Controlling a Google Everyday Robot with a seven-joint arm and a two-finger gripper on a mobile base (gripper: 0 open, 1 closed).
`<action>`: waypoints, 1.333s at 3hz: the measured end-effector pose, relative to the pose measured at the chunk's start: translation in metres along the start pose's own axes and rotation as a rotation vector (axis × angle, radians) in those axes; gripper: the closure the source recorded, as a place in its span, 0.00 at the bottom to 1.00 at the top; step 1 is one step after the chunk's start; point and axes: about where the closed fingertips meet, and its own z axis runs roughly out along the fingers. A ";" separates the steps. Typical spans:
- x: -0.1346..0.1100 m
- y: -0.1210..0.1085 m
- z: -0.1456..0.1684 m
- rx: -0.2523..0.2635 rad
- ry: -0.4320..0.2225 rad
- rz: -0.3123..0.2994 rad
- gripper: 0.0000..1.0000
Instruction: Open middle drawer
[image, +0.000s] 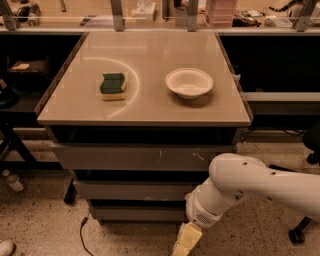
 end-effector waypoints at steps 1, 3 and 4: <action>0.002 -0.002 0.015 0.026 -0.023 0.010 0.00; 0.005 -0.063 0.058 0.184 -0.065 0.055 0.00; 0.005 -0.093 0.072 0.229 -0.075 0.062 0.00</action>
Offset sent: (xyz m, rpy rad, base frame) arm 0.0556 0.0071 -0.0815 -0.0055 -0.1870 -0.1870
